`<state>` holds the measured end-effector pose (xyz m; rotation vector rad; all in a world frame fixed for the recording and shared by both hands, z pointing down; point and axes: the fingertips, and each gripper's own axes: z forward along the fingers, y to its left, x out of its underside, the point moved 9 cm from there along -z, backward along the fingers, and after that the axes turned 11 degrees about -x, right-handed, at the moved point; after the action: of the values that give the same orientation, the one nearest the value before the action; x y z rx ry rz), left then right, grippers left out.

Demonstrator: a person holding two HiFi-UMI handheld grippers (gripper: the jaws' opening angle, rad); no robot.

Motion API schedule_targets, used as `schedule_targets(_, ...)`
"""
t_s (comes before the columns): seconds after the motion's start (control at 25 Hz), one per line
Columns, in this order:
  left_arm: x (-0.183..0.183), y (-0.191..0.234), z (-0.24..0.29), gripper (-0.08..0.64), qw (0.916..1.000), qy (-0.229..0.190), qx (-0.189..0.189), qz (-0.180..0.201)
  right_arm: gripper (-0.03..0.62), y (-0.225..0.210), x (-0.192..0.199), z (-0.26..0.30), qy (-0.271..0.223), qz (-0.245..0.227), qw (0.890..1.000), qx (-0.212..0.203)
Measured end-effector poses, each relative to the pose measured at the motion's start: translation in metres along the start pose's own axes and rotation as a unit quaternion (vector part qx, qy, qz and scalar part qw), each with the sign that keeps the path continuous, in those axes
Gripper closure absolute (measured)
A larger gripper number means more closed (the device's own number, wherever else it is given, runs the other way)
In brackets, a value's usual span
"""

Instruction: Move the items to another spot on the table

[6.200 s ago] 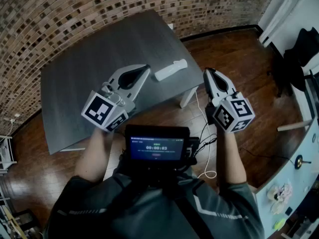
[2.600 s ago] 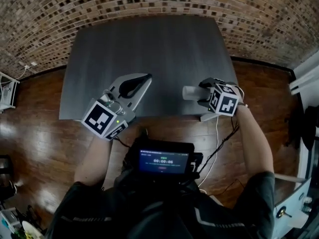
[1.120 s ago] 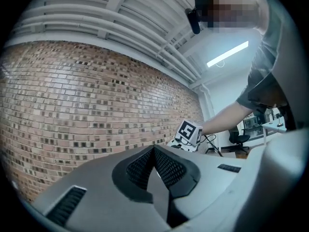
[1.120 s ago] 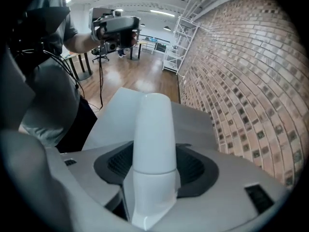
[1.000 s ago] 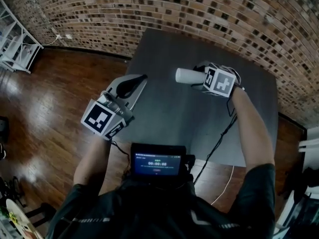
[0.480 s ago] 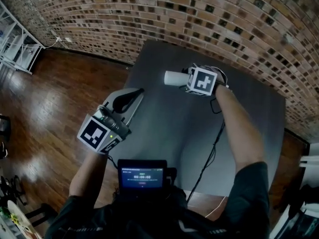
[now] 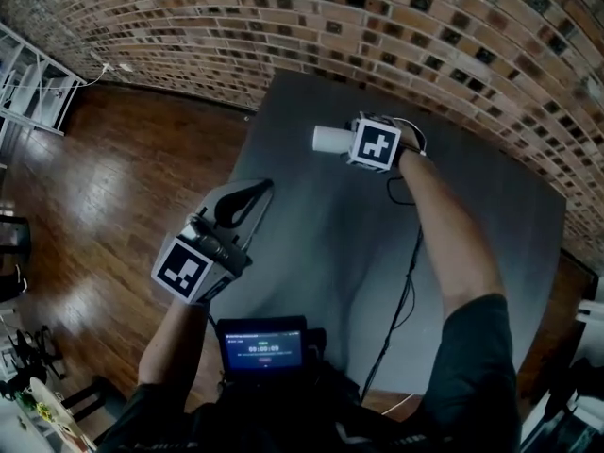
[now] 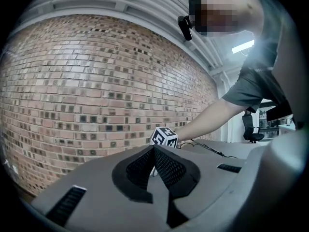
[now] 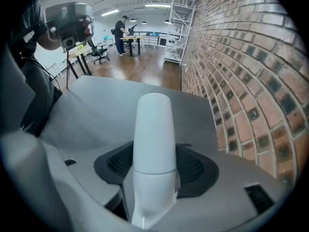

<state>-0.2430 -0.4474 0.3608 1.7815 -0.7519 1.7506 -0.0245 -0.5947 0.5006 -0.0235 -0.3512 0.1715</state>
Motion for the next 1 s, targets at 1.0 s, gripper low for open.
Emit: schedule_targets(1.0,0.02,0.005,-0.003,0.557,0.9996,0.026,-0.006,-0.006,0.281,-0.022,0.03,0.063,0.041,0.024,0.998,-0.047)
